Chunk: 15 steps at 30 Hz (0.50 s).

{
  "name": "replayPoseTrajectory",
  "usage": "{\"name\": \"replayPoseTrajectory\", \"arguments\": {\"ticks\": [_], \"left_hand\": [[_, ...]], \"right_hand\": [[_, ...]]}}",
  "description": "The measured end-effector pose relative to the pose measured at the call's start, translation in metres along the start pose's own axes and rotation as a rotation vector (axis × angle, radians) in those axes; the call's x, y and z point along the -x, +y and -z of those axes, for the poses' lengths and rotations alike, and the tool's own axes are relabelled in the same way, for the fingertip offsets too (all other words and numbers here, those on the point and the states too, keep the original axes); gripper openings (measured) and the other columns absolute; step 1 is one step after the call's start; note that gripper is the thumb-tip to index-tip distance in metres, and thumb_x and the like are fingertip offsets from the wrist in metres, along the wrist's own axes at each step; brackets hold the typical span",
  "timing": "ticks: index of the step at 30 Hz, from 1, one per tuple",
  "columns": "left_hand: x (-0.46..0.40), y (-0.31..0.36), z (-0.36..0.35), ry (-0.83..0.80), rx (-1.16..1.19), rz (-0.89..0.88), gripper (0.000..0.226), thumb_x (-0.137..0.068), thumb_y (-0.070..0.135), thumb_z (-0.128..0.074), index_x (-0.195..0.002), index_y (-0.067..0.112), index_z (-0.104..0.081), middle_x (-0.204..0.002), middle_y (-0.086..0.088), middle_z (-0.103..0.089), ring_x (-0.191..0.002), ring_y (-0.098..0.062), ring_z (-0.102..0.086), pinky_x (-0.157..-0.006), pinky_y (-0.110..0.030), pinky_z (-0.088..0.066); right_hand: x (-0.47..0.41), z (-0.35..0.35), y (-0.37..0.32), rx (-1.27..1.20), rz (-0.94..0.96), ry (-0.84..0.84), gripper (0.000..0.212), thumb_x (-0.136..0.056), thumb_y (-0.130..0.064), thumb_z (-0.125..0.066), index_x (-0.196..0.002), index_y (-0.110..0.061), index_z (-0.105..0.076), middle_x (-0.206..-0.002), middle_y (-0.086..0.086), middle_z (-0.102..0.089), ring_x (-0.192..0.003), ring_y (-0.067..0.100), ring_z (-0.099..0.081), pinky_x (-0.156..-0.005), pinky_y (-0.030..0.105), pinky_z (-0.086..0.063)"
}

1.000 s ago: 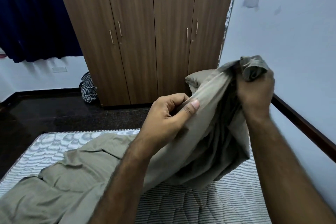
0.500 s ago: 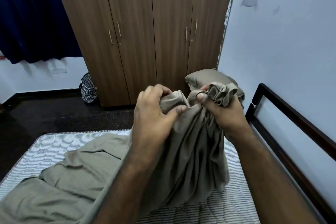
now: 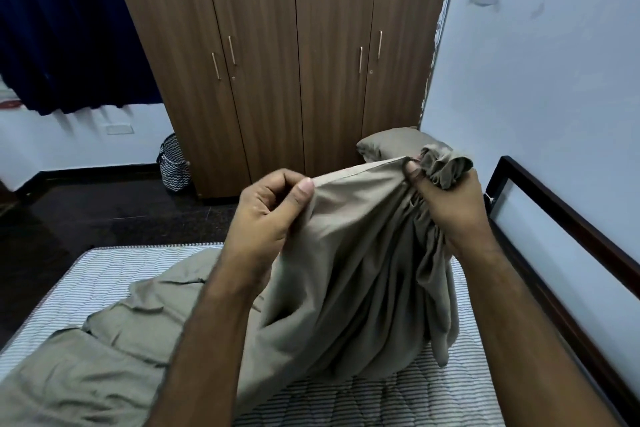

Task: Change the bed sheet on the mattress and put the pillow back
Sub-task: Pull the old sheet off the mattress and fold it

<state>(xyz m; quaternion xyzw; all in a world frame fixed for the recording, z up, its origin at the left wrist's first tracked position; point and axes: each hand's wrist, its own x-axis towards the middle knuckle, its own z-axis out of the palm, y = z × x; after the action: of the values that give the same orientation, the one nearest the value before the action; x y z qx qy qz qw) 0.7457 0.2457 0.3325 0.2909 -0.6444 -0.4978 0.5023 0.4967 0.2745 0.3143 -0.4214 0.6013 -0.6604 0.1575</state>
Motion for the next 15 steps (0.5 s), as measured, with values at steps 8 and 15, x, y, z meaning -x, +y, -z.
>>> {"name": "replayPoseTrajectory", "arguments": {"ticks": [8,15], "left_hand": [[-0.003,0.009,-0.030,-0.050,-0.247,-0.066,0.025,-0.106,0.029,-0.052,-0.085,0.019,-0.061,-0.069,0.001,-0.056,-0.066,-0.011,-0.048,-0.058,-0.035,-0.040],[0.001,0.010,-0.045,-0.151,0.251,0.194,0.032,-0.108,0.024,-0.047,-0.102,-0.006,-0.053,-0.091,-0.018,-0.061,-0.080,-0.027,-0.054,-0.068,-0.033,-0.047]], "right_hand": [[0.011,-0.009,-0.007,0.076,0.094,-0.376,0.014,-0.092,-0.007,-0.071,-0.104,-0.014,-0.072,-0.101,0.000,-0.075,-0.103,0.016,-0.070,-0.096,0.038,-0.053],[0.035,-0.012,-0.024,-0.298,-0.113,-0.460,0.022,-0.102,-0.014,-0.059,-0.122,-0.012,-0.067,-0.116,0.013,-0.073,-0.109,0.022,-0.068,-0.097,0.037,-0.055]]}}
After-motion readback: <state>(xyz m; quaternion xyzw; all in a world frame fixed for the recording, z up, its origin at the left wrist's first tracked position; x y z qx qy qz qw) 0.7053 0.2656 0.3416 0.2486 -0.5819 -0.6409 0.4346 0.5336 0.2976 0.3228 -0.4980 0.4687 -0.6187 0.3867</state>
